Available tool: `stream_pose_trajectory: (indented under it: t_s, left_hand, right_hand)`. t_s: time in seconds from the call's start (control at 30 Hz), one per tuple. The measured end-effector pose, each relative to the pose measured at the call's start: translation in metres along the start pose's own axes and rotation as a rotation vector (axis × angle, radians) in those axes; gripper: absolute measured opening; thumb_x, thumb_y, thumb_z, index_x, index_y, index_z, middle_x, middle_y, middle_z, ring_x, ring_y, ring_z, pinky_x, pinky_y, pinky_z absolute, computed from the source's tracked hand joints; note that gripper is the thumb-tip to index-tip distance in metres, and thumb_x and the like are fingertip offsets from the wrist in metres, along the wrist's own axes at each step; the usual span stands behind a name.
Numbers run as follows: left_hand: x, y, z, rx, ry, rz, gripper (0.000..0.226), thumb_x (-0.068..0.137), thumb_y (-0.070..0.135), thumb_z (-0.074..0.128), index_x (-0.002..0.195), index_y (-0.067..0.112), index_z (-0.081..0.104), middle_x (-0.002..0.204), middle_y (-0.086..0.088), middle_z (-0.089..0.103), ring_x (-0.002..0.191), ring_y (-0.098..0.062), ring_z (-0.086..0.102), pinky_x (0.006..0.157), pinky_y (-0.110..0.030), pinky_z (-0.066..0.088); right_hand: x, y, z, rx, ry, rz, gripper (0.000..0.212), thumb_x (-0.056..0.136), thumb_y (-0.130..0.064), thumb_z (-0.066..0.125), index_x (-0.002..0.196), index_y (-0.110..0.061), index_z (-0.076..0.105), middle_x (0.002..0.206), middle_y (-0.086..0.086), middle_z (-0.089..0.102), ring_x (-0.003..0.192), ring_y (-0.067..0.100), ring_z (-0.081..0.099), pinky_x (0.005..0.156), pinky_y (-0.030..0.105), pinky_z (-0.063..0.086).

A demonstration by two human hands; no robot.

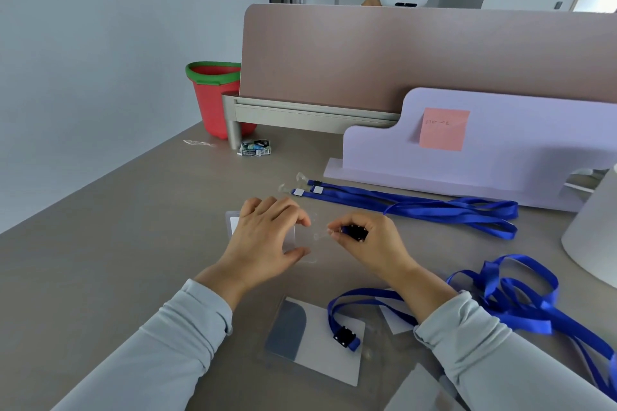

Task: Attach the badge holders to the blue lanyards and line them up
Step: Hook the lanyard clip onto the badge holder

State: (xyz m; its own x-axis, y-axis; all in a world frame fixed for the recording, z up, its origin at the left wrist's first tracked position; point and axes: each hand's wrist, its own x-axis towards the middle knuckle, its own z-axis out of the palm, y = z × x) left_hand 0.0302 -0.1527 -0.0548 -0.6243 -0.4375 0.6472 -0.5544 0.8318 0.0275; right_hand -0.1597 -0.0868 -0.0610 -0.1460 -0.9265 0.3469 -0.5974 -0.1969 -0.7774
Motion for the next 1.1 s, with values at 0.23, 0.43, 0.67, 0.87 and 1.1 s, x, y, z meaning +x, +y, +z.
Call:
stream_pose_trajectory:
  t_s: [0.23, 0.43, 0.67, 0.87, 1.1]
  left_hand:
    - [0.0003, 0.0001, 0.0017, -0.036, -0.018, -0.004, 0.049, 0.058, 0.032, 0.085, 0.089, 0.031, 0.047, 0.087, 0.012, 0.06, 0.072, -0.012, 0.055, 0.075, -0.021, 0.021]
    - [-0.0011, 0.0004, 0.0033, -0.061, -0.011, -0.004, 0.043, 0.063, 0.026, 0.083, 0.088, 0.032, 0.048, 0.086, 0.013, 0.061, 0.072, -0.012, 0.056, 0.076, -0.022, 0.021]
    - [0.0006, 0.0005, -0.001, -0.089, 0.013, -0.002, 0.018, 0.078, 0.049, 0.05, 0.085, 0.033, 0.045, 0.081, 0.014, 0.061, 0.067, -0.01, 0.056, 0.071, -0.022, 0.023]
    - [0.0013, -0.0034, -0.001, -0.128, -0.04, -0.014, 0.032, 0.071, 0.037, 0.072, 0.087, 0.033, 0.046, 0.086, 0.012, 0.062, 0.074, -0.012, 0.058, 0.074, -0.023, 0.025]
    - [0.0011, -0.0024, -0.0045, -0.113, -0.012, 0.014, 0.029, 0.07, 0.055, 0.057, 0.085, 0.032, 0.047, 0.082, 0.013, 0.062, 0.069, -0.011, 0.058, 0.071, -0.021, 0.024]
  right_hand:
    - [-0.0003, -0.0017, -0.0008, 0.003, -0.076, -0.057, 0.016, 0.083, -0.009, 0.066, 0.093, -0.021, 0.07, 0.084, -0.021, 0.063, 0.084, -0.011, 0.058, 0.075, 0.003, 0.044]
    - [-0.0018, -0.0048, -0.001, 0.004, -0.117, -0.073, 0.026, 0.084, -0.01, 0.064, 0.096, -0.033, 0.059, 0.084, -0.021, 0.064, 0.09, -0.01, 0.059, 0.081, 0.003, 0.043]
    - [-0.0024, -0.0052, 0.001, 0.02, -0.145, -0.077, 0.024, 0.082, -0.011, 0.067, 0.099, -0.026, 0.059, 0.083, -0.021, 0.065, 0.089, -0.009, 0.06, 0.082, 0.004, 0.044]
    - [-0.0027, -0.0054, 0.0012, 0.037, -0.146, -0.074, 0.025, 0.081, -0.012, 0.068, 0.093, -0.031, 0.059, 0.082, -0.02, 0.066, 0.088, -0.007, 0.062, 0.082, 0.007, 0.046]
    - [-0.0032, -0.0071, 0.0021, 0.024, -0.152, -0.089, 0.026, 0.08, -0.013, 0.069, 0.09, -0.034, 0.058, 0.084, -0.019, 0.067, 0.088, -0.004, 0.064, 0.082, 0.009, 0.048]
